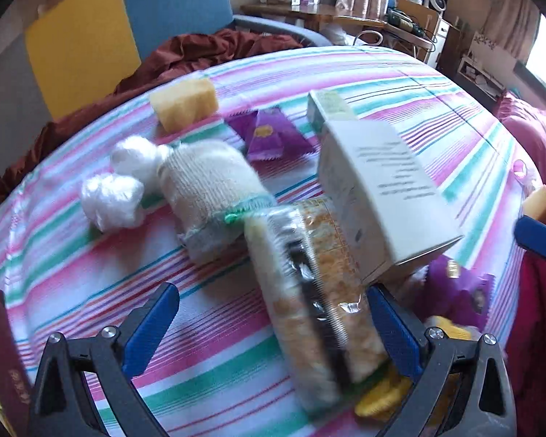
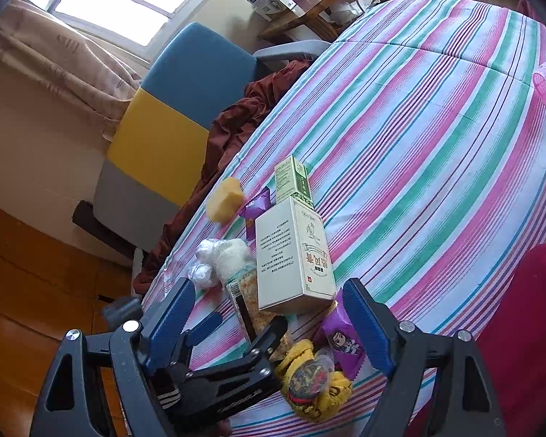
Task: Organize objects
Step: 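Grasp the cracker packet with the left tool while the right tool grasps the white box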
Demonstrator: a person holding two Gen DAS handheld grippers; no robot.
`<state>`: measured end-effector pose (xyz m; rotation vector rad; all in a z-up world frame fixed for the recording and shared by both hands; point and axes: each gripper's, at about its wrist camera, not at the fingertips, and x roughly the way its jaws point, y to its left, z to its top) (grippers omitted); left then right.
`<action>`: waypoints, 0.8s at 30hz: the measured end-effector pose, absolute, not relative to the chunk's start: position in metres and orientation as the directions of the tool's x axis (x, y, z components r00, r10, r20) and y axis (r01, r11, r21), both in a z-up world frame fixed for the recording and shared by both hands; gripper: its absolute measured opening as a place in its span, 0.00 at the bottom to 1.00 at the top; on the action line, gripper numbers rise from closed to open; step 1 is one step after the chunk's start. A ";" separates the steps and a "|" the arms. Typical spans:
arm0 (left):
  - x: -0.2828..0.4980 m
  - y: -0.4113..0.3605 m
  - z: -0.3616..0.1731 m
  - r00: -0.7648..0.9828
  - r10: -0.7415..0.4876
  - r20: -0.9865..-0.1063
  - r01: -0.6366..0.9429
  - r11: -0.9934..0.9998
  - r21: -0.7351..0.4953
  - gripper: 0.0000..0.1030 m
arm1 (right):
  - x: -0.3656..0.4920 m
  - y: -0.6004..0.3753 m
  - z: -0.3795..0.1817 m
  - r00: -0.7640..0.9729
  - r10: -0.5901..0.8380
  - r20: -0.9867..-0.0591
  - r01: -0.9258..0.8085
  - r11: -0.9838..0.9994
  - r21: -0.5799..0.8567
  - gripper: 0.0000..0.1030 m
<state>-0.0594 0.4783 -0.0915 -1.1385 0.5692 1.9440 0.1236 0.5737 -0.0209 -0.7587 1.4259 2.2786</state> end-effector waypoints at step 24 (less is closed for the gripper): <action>-0.049 0.404 -0.099 -0.321 0.482 -0.815 -0.802 -0.597 -0.037 0.99 | 0.118 0.573 -0.027 -0.745 0.004 -0.667 -0.606 -0.424 0.673 0.82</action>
